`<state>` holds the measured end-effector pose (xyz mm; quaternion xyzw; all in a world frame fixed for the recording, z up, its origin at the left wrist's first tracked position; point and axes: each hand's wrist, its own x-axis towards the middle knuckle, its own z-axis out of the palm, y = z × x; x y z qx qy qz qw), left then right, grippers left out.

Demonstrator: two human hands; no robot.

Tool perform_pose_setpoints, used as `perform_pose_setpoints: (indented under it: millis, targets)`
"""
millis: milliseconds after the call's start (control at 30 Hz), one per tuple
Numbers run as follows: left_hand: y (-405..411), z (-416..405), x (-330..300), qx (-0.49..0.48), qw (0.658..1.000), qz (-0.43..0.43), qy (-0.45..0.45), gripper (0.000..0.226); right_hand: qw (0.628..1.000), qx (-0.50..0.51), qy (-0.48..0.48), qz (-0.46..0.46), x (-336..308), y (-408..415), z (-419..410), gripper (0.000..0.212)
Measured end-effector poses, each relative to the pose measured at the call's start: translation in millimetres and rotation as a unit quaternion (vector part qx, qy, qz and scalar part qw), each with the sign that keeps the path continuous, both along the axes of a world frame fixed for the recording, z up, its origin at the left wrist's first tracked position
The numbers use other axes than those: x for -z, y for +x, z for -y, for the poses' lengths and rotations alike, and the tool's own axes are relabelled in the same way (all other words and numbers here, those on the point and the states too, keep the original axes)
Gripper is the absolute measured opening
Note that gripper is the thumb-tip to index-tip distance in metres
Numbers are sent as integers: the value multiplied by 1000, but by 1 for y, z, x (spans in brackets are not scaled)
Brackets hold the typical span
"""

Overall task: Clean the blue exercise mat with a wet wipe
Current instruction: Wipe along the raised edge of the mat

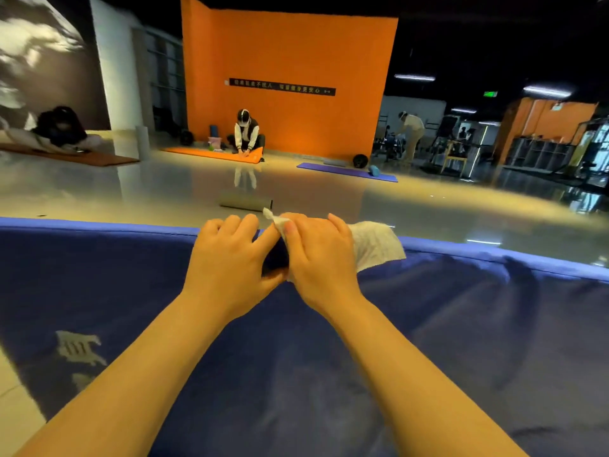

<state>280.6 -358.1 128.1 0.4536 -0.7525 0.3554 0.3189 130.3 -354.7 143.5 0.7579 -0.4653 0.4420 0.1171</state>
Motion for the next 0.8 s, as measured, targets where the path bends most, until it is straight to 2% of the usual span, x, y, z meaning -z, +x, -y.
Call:
perform_pose_setpoints:
  millis: [100,167,233,333,433,533,667,800]
  targets:
    - [44,1,0,-56,997,-39,35,71,998,8,-34,-46,2,-11,10,36]
    - [85,0,1,-107,991,-64,55,74,995,55,-42,-75,7,-39,19,26]
    - [120,-1,2,-146,982,-88,77,78,986,125,-46,-100,10,-64,29,26]
    - [146,1,8,-183,974,-98,93,85,978,182,-45,-91,10,-65,41,34]
    - [144,4,14,-182,976,-102,66,83,974,212,-55,-53,9,-36,47,33]
    - [142,6,19,-163,982,-94,9,76,984,137,-93,-61,12,15,44,26]
    - [142,5,25,-170,980,-103,-31,72,995,18,-88,-41,13,107,37,31]
    - [146,2,25,-174,979,-97,-50,71,990,-26,-81,-113,14,121,36,33]
